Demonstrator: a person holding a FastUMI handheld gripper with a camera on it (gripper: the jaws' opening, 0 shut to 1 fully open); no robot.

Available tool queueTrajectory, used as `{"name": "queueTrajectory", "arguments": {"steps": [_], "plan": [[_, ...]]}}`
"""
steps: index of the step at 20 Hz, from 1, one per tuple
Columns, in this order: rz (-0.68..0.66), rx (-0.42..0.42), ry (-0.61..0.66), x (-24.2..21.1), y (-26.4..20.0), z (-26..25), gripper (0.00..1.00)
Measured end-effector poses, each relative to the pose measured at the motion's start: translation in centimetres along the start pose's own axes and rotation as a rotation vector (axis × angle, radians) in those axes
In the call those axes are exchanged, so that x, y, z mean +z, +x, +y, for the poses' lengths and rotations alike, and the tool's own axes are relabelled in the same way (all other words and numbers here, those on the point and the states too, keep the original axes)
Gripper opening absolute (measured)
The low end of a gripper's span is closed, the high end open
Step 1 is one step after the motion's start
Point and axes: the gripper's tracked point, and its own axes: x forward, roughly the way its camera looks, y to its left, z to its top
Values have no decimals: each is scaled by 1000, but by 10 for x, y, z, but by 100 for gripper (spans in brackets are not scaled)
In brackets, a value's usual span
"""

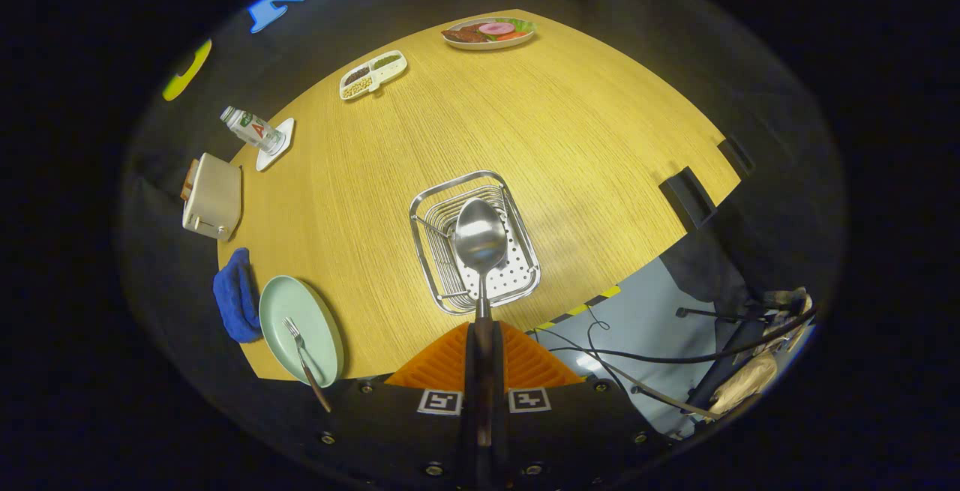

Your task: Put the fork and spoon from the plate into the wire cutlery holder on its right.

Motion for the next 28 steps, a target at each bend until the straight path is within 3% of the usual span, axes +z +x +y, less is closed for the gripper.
{"name": "queueTrajectory", "arguments": {"steps": [4,9,28], "plan": [[-42,0,0,17,-3,0,11],[-64,-29,1,23,-7,-9,27],[-51,-1,55,-10,-26,-10,27]]}}
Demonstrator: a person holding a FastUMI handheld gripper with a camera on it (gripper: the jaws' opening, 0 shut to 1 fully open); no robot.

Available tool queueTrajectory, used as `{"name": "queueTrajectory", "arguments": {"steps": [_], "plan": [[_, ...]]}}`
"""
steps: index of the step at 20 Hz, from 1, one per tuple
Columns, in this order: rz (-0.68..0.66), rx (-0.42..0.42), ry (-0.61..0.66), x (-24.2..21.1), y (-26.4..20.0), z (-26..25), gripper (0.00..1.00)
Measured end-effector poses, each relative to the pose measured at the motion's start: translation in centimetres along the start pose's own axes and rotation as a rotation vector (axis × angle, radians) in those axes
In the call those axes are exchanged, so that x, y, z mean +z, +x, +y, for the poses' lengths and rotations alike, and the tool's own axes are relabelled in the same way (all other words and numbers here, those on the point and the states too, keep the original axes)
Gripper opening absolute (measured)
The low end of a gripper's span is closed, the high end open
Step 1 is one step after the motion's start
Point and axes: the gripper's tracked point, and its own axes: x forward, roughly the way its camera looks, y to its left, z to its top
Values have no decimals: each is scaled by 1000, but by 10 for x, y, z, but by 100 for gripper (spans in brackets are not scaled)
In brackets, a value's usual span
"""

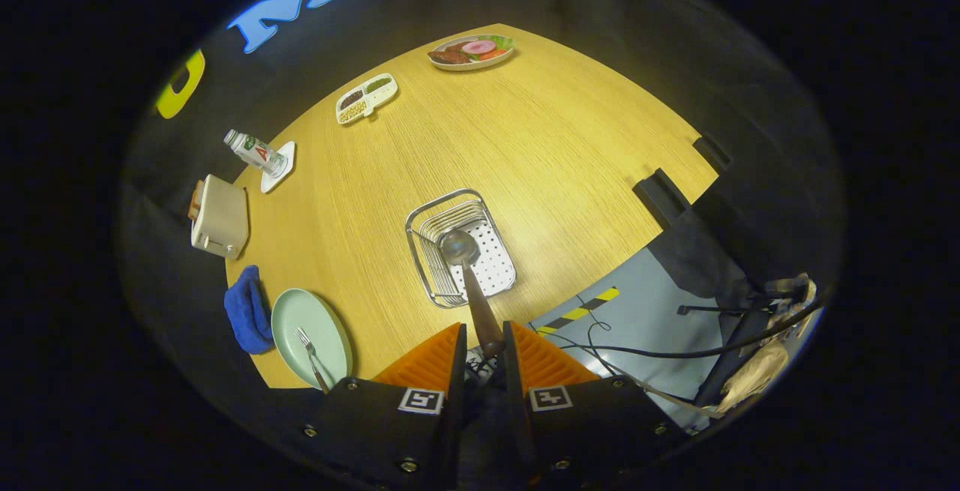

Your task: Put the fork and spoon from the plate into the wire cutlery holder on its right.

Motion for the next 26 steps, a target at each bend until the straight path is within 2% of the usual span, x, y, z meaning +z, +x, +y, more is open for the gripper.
{"name": "queueTrajectory", "arguments": {"steps": [9,19,26], "plan": [[106,78,-68,-43,10,57,27],[274,199,-333,-96,45,187,27],[415,208,-522,-152,77,241,28]]}}
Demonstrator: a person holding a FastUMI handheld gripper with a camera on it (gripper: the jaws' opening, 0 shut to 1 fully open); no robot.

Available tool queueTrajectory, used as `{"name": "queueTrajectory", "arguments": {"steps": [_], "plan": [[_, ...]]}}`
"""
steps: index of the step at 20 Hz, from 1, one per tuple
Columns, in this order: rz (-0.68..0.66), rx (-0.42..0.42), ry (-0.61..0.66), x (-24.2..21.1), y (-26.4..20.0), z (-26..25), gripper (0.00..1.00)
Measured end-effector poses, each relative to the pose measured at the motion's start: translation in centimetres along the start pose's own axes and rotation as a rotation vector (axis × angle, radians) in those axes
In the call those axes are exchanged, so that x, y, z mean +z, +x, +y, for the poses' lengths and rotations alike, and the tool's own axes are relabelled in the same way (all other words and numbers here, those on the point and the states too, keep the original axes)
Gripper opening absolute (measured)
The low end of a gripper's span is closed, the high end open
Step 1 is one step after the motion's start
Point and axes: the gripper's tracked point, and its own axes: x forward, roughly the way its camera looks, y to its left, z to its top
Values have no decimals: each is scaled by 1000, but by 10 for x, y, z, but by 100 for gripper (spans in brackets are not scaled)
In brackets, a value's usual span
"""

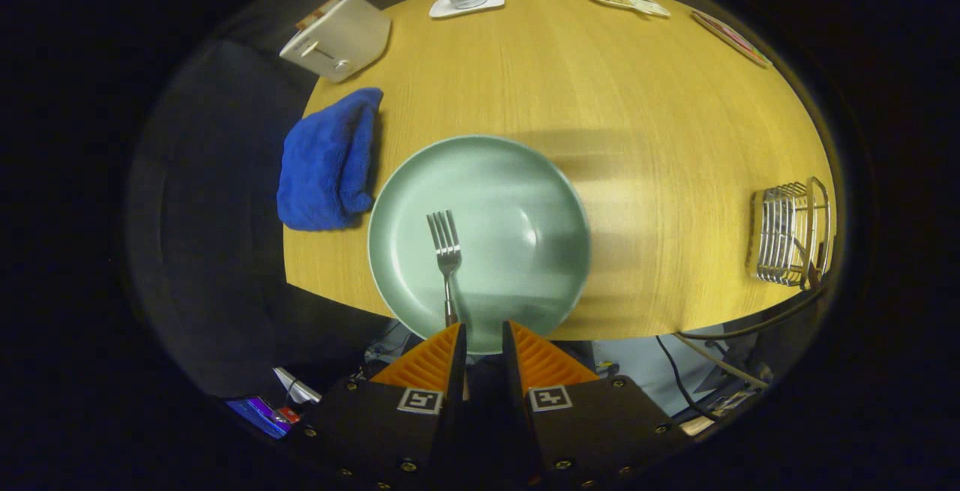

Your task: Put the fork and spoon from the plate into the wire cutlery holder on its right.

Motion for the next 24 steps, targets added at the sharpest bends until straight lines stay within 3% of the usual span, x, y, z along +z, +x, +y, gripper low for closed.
{"name": "queueTrajectory", "arguments": {"steps": [6,20,22,24], "plan": [[69,-41,-106,-3,35,17,28],[143,-64,-138,-8,70,15,28],[151,-69,-121,-8,64,14,12],[149,-67,-129,-9,62,13,12]]}}
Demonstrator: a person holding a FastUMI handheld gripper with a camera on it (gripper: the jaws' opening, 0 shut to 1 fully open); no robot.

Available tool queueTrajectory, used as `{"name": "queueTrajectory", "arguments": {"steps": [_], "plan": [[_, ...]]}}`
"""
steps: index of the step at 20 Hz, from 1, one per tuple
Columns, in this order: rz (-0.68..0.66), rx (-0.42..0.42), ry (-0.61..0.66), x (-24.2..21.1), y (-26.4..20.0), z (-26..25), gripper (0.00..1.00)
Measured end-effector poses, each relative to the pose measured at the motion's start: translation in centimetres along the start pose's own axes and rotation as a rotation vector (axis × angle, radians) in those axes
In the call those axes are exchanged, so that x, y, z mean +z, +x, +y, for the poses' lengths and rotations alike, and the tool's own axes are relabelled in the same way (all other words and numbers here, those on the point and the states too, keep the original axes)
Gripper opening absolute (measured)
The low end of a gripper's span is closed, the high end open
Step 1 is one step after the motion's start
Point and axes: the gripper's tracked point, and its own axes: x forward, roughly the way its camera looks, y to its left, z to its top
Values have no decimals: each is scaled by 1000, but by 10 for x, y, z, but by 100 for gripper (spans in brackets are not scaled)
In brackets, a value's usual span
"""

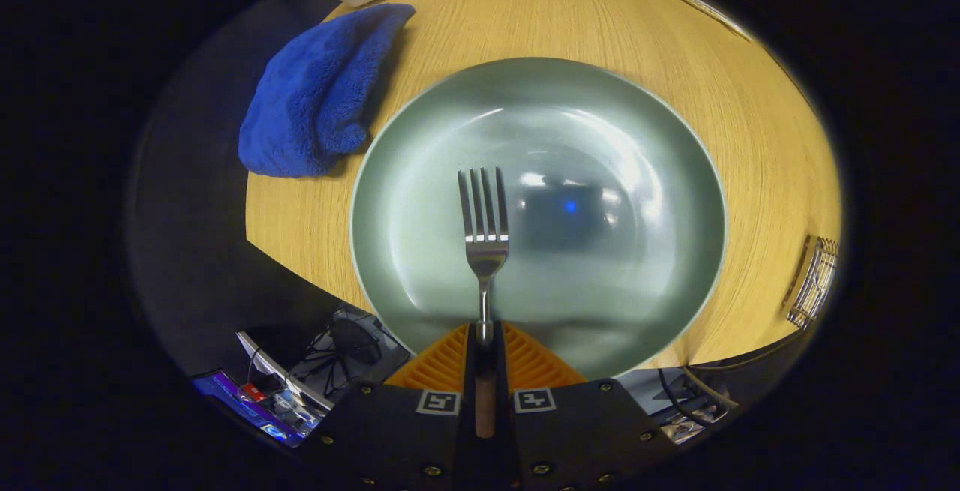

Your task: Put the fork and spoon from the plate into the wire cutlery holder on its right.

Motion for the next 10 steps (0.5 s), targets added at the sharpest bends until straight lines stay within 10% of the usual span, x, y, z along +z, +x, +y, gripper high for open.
{"name": "queueTrajectory", "arguments": {"steps": [10], "plan": [[-36,29,63,3,-17,-13,1]]}}
